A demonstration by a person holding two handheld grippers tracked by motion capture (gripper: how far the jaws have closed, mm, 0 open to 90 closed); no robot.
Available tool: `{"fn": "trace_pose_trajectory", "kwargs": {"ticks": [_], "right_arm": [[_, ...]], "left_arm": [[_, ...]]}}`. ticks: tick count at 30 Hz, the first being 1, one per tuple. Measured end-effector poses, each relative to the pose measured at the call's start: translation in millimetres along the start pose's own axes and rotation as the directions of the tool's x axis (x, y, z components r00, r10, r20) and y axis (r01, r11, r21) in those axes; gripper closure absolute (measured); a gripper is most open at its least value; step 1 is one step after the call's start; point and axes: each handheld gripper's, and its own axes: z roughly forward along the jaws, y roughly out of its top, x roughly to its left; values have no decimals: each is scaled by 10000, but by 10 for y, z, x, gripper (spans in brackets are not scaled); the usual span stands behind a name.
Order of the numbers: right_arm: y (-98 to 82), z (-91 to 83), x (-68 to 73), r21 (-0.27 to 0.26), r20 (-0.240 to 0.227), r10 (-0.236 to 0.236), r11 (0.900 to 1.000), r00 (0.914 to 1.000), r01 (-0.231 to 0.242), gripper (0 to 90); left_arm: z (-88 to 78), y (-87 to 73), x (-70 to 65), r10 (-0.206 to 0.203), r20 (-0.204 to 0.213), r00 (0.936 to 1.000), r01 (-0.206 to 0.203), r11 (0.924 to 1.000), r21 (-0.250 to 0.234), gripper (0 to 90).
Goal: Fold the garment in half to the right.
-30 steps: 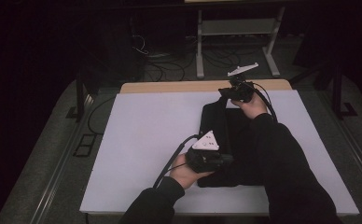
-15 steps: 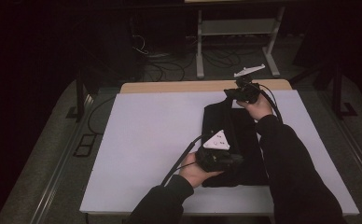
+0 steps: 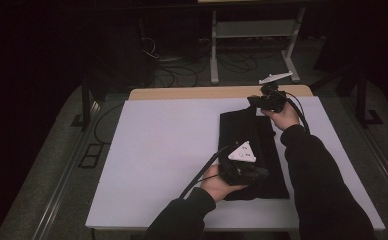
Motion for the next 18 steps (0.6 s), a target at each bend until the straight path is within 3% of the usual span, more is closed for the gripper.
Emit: {"fn": "trace_pose_trajectory", "kwargs": {"ticks": [11,18], "right_arm": [[-52,-24,-81,-43,39,72,10000,10000,-72,825],[-158,-25,-174,72,130,275,9996,9995,-276,824]], "left_arm": [[101,47,-15,11,83,10000,-11,10000,57,832],[187,65,-25,74,83,9999,-77,9993,354,832]]}}
